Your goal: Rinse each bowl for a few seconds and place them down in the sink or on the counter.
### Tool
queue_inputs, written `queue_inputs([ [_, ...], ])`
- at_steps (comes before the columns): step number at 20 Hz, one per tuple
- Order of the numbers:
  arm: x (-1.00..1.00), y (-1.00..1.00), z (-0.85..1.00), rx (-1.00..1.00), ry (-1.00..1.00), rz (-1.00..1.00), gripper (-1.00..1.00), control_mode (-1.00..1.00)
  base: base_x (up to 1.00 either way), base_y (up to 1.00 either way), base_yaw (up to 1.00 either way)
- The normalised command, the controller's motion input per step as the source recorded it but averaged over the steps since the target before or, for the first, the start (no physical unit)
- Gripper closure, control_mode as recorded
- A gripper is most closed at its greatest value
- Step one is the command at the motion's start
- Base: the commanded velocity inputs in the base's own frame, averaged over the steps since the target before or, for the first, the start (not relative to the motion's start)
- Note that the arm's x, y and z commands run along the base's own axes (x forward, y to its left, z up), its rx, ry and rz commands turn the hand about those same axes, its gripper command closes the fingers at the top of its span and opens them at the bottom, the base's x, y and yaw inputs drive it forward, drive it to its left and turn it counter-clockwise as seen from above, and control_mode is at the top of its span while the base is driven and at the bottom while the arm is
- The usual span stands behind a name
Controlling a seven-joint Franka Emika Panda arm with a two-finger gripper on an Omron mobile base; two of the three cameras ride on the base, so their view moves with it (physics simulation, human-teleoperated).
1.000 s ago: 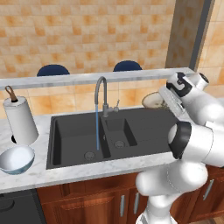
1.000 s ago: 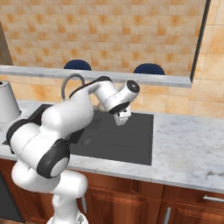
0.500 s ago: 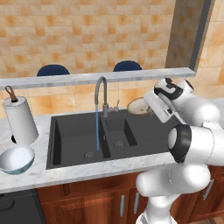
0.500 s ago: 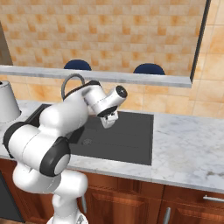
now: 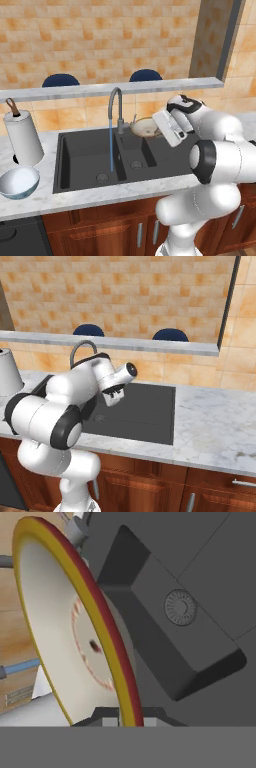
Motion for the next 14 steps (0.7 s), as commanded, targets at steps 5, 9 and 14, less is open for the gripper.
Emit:
queue_inputs([
  [5, 0.10, 0.52, -0.16, 0.03, 0.00, 0.06, 1.00, -1.00, 0.00, 0.00, 0.00],
  [9, 0.14, 0.51, -0.17, 0.01, 0.00, 0.06, 1.00, -1.00, 0.00, 0.00, 0.00],
  [14, 0.17, 0.36, -0.22, 0.03, 0.00, 0.06, 1.00, -1.00, 0.00, 0.00, 0.00],
])
